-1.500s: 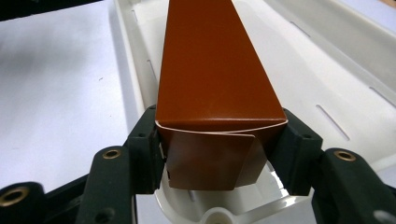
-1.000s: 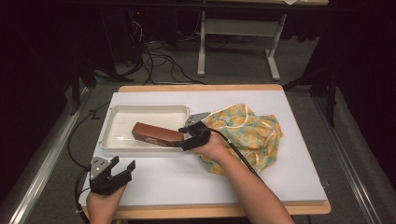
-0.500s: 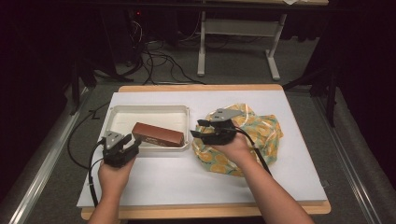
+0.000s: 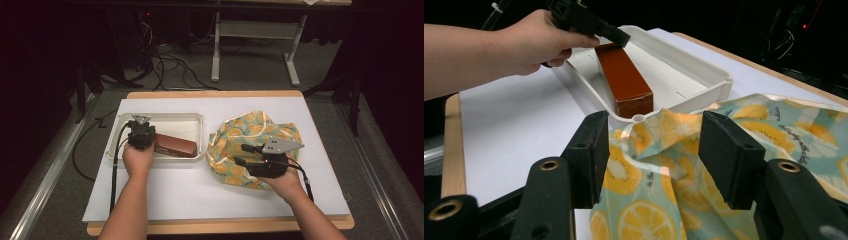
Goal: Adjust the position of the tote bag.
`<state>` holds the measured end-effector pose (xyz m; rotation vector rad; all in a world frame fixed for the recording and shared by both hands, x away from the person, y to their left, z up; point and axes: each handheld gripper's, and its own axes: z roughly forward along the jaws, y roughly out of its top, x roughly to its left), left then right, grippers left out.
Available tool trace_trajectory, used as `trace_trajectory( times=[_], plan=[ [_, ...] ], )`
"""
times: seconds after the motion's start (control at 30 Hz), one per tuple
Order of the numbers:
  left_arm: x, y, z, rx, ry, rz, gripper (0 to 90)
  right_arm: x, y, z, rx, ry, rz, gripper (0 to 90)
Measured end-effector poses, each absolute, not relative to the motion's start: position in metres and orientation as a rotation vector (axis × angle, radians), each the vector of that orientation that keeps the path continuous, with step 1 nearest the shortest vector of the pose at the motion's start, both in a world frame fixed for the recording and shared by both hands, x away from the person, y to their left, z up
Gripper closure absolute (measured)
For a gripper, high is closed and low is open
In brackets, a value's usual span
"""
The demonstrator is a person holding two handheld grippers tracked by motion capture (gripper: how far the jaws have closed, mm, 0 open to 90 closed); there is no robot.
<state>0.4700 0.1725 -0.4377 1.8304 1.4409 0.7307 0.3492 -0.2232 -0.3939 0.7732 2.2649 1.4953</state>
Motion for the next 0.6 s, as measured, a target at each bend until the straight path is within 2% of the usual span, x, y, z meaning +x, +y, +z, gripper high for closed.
trace_trajectory(
  times=[0.27,0.4,0.47,0.6],
  plan=[
    [0.445,0.183,-0.445,1.813,1.446,0.717,90.0,0.343,-0.221,-0.403,0.776,2.263,1.511,47.4],
    [0.436,0.185,-0.443,1.735,1.418,0.743,90.0,0.343,-0.222,-0.402,0.787,2.253,1.496,46.6],
    [0.430,0.185,-0.438,1.692,1.400,0.744,79.0,0.343,-0.224,-0.400,0.797,2.238,1.501,45.6],
    [0.413,0.188,-0.422,1.629,1.342,0.773,68.9,0.342,-0.235,-0.397,0.842,2.186,1.479,40.1]
  ],
)
